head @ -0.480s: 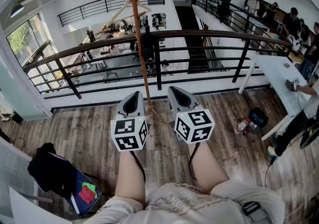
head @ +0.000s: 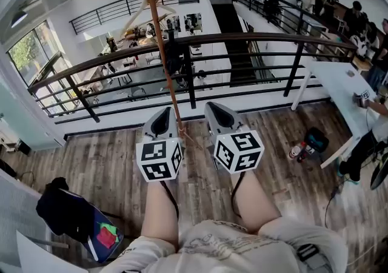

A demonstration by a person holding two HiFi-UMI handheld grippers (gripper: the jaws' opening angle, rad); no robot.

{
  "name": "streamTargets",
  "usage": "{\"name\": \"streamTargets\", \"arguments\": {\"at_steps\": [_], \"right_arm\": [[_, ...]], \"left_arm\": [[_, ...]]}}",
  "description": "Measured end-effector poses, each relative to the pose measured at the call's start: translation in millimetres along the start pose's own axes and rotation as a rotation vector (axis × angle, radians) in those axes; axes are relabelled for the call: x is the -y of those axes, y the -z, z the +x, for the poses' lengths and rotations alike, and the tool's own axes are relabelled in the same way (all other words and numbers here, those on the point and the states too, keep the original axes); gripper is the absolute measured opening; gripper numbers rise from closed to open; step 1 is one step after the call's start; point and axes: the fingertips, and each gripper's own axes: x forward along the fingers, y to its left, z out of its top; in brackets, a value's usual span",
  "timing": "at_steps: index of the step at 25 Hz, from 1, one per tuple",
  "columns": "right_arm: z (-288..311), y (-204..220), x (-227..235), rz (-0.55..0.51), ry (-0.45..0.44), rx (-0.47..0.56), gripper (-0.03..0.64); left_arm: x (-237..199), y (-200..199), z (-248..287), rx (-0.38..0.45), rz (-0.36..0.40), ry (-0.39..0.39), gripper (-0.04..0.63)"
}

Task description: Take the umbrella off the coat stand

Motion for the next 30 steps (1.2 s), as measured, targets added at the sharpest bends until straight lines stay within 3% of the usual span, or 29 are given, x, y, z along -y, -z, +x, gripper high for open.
{"name": "streamTargets", "arguments": {"at_steps": [6, 14, 30], "right_arm": [[-5.6, -3.8, 39.8, 0.005, -0.002, -0.007, 0.003], [2.3, -5.5, 101.6, -0.006, -0.069, -0.019, 0.003], [74.2, 14.8, 151.0, 0.037, -0.087, -0.036, 0.003]], "left_arm": [[30.9, -1.4, 21.5, 0.001, 0.000, -0.020, 0.005], [81.2, 6.3, 79.1, -0.014, 0.002, -0.043, 0.005], [59.6, 21.0, 166.4, -0.018, -0.006, -0.040, 0.005]]}}
